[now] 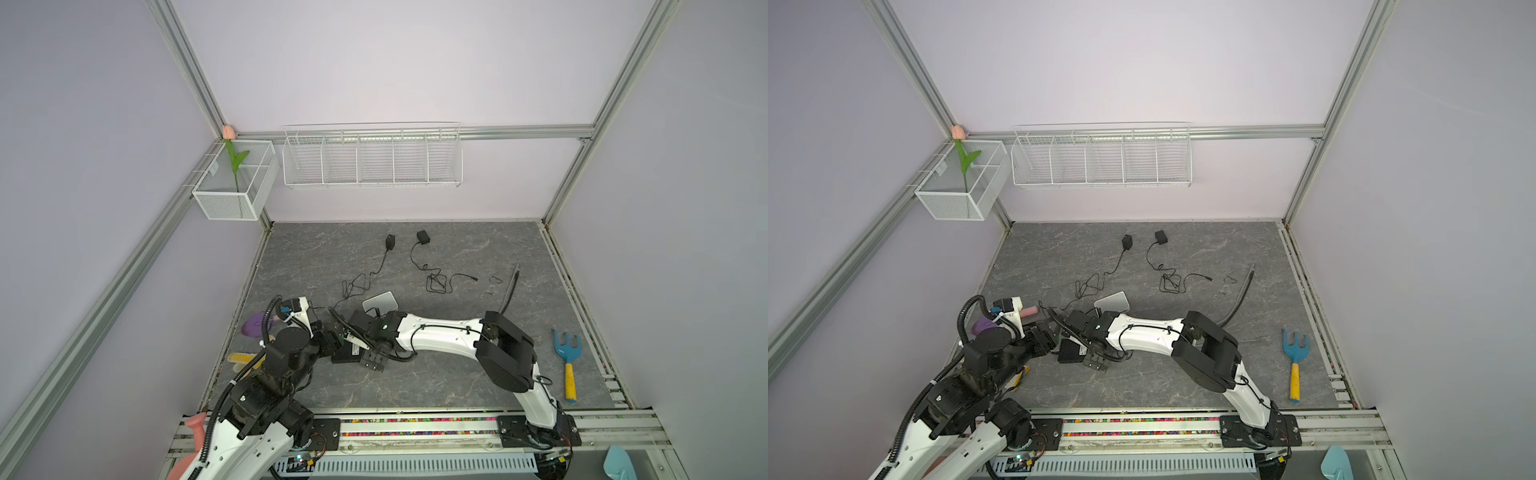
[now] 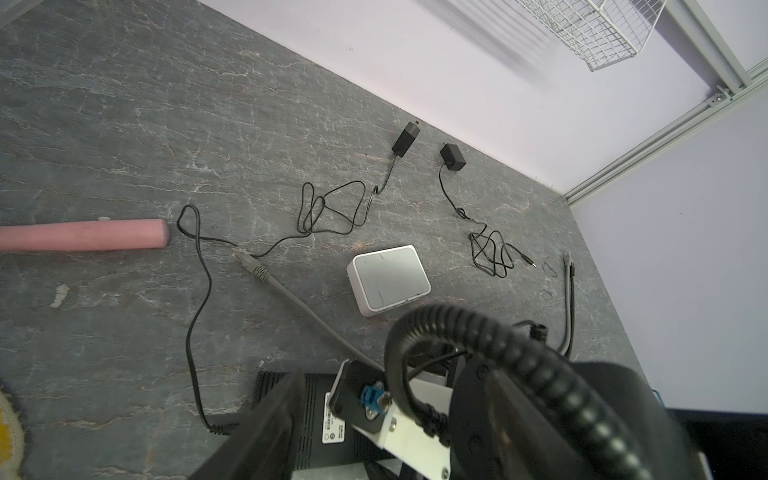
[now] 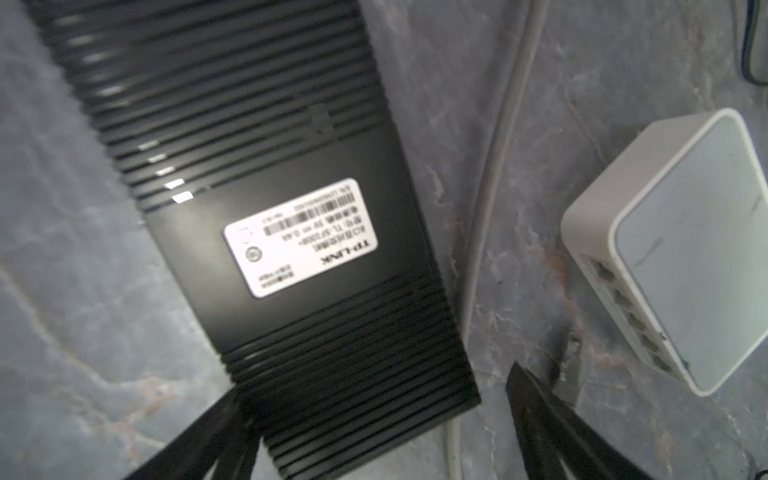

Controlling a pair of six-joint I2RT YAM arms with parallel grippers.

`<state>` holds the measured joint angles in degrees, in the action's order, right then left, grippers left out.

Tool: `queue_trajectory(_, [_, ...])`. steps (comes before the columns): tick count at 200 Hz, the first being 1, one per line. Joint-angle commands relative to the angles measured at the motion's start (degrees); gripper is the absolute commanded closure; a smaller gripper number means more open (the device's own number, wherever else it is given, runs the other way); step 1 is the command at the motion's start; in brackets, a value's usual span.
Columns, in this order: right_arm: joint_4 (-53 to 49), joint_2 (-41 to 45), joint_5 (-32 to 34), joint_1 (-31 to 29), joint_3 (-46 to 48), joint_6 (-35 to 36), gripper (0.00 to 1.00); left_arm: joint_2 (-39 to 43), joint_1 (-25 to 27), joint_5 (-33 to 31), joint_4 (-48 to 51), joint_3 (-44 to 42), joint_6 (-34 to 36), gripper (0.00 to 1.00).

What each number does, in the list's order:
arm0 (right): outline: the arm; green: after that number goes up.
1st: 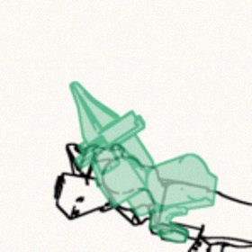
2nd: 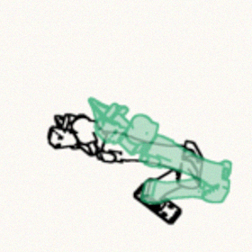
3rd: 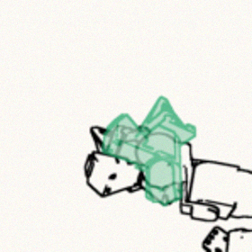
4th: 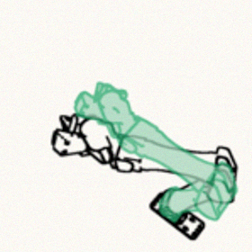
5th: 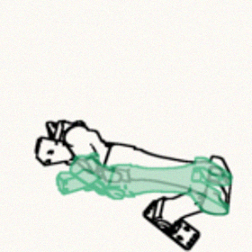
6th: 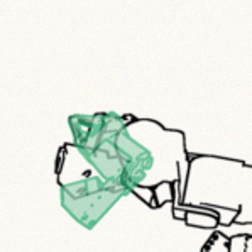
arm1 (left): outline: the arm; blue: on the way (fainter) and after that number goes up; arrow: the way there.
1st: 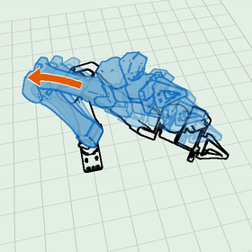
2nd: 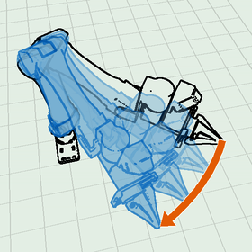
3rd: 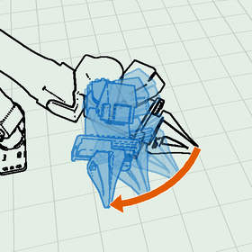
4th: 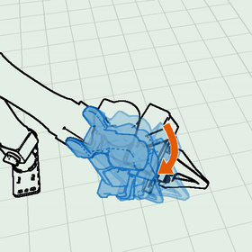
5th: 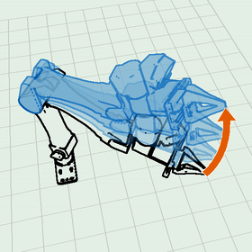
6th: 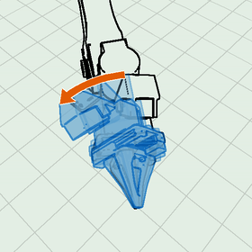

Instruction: Insert the plug into the switch port

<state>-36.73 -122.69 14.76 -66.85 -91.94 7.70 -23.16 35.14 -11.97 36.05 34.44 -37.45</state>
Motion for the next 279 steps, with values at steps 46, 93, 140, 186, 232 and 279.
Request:
queue_trajectory(46, [0.36,-2.29,6.81,4.42,-4.25,-0.76,0.09,-3.41,-0.24,0.27,-3.62,-0.59,0.74,0.31])
queue_trajectory(93, [0.52,-7.23,5.54,6.09,-9.31,0.03,0.10,-8.32,-0.33,0.82,-7.00,-0.77,1.94,0.31])
queue_trajectory(140, [-2.19,-14.91,6.25,8.40,-22.23,-0.04,0.11,-10.64,-3.89,2.59,-8.47,-1.58,2.71,0.30])
queue_trajectory(186, [-6.42,-18.39,4.60,10.66,-31.62,0.40,0.12,-14.74,-13.14,10.96,-12.97,-5.10,3.21,0.30])
queue_trajectory(232, [3.55,-1.86,-1.87,11.26,-11.05,0.99,0.18,-22.55,-14.92,9.85,-15.38,-5.85,6.19,0.30])
queue_trajectory(279, [6.05,7.93,-6.27,13.23,3.03,1.54,0.42,-27.74,-19.36,11.96,-19.91,-5.87,6.51,0.30])
